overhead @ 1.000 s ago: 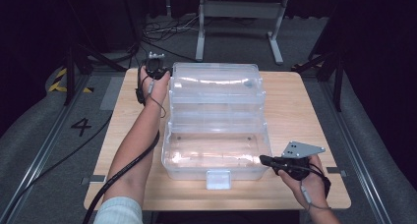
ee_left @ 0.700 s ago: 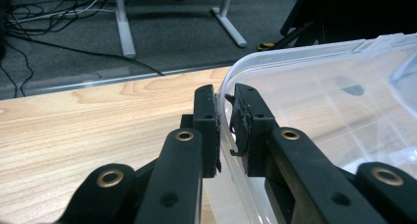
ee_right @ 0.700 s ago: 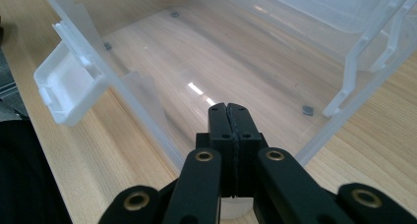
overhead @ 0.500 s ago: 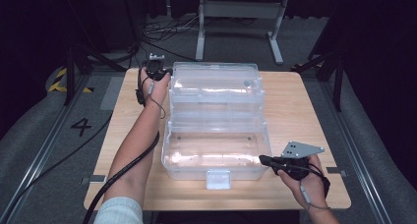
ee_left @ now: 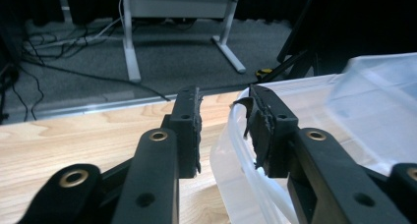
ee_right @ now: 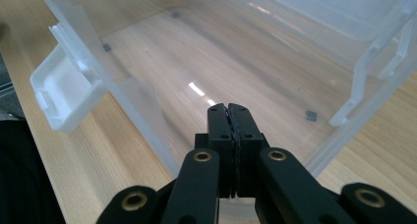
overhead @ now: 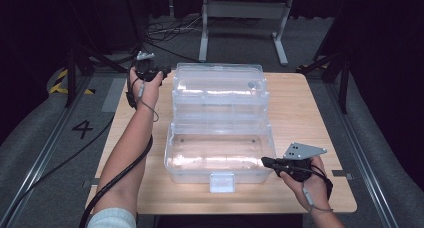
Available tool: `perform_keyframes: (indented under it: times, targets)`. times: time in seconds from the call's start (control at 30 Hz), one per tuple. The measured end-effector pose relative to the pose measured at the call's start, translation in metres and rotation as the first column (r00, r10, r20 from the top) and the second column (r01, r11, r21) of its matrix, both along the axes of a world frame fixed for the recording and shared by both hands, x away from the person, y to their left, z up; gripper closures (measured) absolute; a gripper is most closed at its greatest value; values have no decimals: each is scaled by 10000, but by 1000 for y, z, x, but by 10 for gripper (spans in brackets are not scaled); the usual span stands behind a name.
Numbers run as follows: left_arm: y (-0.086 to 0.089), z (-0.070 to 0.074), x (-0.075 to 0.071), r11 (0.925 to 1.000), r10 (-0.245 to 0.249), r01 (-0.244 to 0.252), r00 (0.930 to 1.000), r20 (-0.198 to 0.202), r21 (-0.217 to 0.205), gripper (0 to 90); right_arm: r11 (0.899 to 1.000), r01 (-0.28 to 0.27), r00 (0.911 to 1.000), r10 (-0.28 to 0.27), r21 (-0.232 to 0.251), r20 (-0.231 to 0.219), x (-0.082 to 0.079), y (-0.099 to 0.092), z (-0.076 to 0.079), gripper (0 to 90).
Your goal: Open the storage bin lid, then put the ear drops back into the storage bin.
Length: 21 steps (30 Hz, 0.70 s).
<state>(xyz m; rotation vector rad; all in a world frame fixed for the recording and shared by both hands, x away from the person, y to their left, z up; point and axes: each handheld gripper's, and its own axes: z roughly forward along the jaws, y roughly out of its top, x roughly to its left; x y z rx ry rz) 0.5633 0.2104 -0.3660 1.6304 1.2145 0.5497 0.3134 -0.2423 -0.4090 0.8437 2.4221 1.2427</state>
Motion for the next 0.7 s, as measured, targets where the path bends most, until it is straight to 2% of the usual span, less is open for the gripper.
perform_keyframes:
  times: [0.07,0.23,0.37,0.4,0.57,0.7]
  targets:
    - [4,8,-12,9998,-155,157,9996,248,-89,644,10000,-19,10000,18,57,80,1,1,2,896]
    - [9,24,-43,9991,-428,429,9962,752,-7,650,9998,-51,9997,47,172,253,4,0,10,892]
    - [8,35,-67,9973,-713,687,9918,1060,272,641,9996,2,9993,-13,291,362,6,-4,17,892]
    - [8,35,-67,9973,-713,687,9918,1060,272,640,9996,2,9993,-13,291,362,6,-4,17,892]
    - [6,41,-97,9932,-1107,1061,9880,1079,475,635,9980,249,9980,-282,585,560,8,-16,27,889]
    - [8,40,-113,9921,-1256,1247,9873,976,150,647,9957,404,9974,-451,834,560,11,-24,33,888]
